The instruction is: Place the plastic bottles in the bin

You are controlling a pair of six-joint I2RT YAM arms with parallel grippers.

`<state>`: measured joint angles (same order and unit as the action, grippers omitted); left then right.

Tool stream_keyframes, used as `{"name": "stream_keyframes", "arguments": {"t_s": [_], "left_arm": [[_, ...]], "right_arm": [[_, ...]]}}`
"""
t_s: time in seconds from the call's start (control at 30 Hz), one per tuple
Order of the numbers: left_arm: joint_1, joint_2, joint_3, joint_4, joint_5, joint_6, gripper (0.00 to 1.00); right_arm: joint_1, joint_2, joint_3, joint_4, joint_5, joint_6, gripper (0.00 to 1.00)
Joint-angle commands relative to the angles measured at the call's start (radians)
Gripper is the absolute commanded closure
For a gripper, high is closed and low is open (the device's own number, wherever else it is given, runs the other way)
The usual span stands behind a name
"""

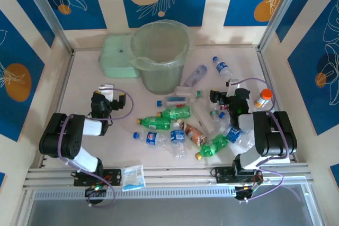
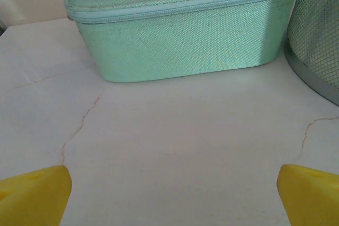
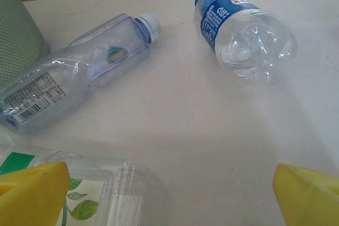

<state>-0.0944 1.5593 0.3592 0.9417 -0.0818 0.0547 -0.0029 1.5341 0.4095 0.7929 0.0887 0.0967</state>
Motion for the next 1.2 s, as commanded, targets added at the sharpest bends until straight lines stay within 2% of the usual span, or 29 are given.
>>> {"name": "stream_keyframes", "arguments": {"t_s": [0.0,0.9,0.97,1.0,1.07,1.1,1.17], "left_arm": [[0.013,0.006,0.019,-0.006,0.016,0.004,0.01],[0.013,0.005,0.015,0.000,0.014,0.004,0.01],[0.012,-0.011,0.017,-0.014,-0.036,-0.008,0.01],[0.008,-0.056,0.039,-0.100,-0.074,-0.017,0.01],[-0.004,-0.160,0.169,-0.402,-0.135,-0.023,0.01],[-0.011,-0.201,0.244,-0.526,-0.198,-0.053,0.01],[-0.011,-0.279,0.367,-0.715,-0.279,-0.174,0.01]], "right_arm": [[0.003,-0.012,0.012,0.006,-0.012,0.001,0.01],[0.001,-0.014,0.011,0.005,-0.017,0.003,0.01],[0.008,-0.033,0.020,-0.003,0.025,0.016,0.01],[0.023,-0.094,0.074,-0.148,0.102,0.024,0.01],[0.035,-0.213,0.273,-0.550,0.191,0.091,0.01],[0.031,-0.258,0.404,-0.769,0.207,0.175,0.01],[0.016,-0.292,0.590,-1.017,0.156,0.316,0.01]]}}
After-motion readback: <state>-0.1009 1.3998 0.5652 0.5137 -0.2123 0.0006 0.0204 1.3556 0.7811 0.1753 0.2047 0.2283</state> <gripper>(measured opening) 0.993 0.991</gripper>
